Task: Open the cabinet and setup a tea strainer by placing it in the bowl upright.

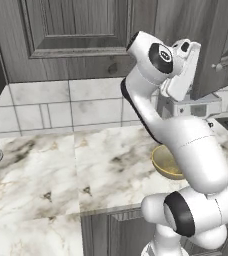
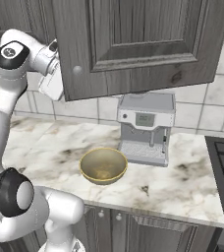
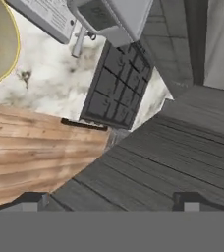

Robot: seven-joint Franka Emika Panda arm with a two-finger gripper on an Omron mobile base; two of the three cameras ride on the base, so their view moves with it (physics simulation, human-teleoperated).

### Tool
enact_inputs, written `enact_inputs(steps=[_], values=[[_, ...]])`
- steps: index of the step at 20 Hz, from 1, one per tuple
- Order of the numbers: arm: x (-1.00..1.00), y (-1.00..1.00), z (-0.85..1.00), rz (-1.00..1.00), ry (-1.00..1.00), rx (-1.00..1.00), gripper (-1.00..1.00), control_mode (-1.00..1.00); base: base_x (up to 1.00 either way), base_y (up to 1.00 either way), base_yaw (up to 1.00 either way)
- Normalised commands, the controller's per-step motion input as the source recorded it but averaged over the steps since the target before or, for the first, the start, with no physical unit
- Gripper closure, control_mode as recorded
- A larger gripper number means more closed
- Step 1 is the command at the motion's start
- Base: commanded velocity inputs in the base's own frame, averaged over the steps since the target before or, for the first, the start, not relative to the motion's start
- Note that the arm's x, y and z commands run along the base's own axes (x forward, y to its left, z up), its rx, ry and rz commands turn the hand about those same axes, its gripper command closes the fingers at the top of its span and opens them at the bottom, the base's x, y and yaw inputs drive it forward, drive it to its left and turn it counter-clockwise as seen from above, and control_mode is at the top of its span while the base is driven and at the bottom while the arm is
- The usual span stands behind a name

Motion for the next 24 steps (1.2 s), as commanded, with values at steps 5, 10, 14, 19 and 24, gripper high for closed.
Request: enact_inputs(steps=[5,10,14,19,24], values=[[-0.79,-1.00,0.25,-0.20,-0.29,0.00,-1.00,-1.00,0.00,0.00,0.00],[-0.77,-1.00,0.29,-0.16,-0.25,0.00,-1.00,-1.00,0.00,0.00,0.00],[-0.55,-1.00,0.23,-0.11,-0.22,0.00,-1.00,-1.00,0.00,0.00,0.00],[-0.11,-1.00,0.01,-0.03,-0.12,0.00,-1.00,-1.00,0.00,0.00,0.00],[0.00,-0.98,0.00,0.00,-0.05,0.01,-1.00,-1.00,0.00,0.00,0.00]])
